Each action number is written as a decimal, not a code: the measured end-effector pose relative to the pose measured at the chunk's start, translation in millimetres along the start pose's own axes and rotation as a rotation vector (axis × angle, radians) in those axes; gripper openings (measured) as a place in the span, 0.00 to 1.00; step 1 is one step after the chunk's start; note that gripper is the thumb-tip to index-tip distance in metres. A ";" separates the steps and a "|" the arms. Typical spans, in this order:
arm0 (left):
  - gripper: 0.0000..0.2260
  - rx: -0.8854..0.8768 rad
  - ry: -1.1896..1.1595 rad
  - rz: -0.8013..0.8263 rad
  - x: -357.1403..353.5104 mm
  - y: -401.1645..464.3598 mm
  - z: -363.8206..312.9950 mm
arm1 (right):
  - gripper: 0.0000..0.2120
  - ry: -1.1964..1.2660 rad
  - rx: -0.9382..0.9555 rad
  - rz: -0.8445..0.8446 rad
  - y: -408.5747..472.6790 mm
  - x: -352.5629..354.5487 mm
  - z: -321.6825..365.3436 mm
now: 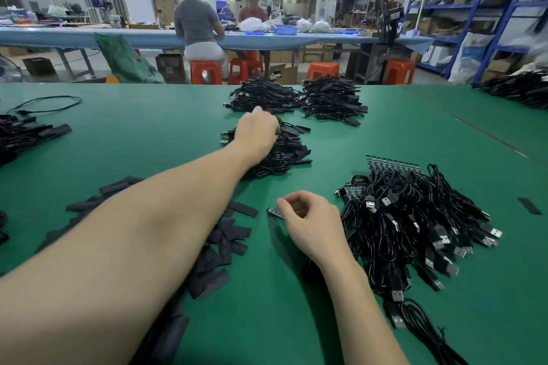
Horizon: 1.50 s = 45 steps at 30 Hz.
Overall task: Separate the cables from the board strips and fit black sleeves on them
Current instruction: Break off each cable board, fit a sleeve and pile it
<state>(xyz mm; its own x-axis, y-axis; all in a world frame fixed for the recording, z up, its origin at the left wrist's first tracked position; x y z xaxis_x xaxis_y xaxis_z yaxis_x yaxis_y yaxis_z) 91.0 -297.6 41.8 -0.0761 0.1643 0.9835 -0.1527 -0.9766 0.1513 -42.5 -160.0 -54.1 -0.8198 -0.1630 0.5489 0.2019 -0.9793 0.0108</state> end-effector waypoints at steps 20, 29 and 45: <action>0.15 0.030 -0.775 -0.311 -5.4 -95.2 5.8 | 0.08 0.008 -0.032 -0.028 -4.4 16.5 4.1; 0.03 0.268 -1.886 -0.337 -69.8 -183.8 -27.4 | 0.10 0.971 -0.047 0.169 -7.6 5.9 4.6; 0.03 0.200 -2.112 -0.163 -80.4 -179.7 -46.8 | 0.01 -0.192 0.121 -0.002 -15.4 43.4 89.4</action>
<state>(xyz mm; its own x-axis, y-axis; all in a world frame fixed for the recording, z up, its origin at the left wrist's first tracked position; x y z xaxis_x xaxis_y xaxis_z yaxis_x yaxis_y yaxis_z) 78.4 -128.8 -69.1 0.8903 0.0031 -0.4554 0.0501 -0.9946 0.0912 -33.3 -141.3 44.2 -0.7056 -0.1240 0.6977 0.2726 -0.9563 0.1058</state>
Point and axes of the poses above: each hand's wrist, its own y-axis towards the middle knuckle, its own x-axis out of the back of the hand, z = x × y, the point moved 8 cm from there along y, towards the middle knuckle, and after that the axes turned 14 degrees about z, right-handed, at the moved point
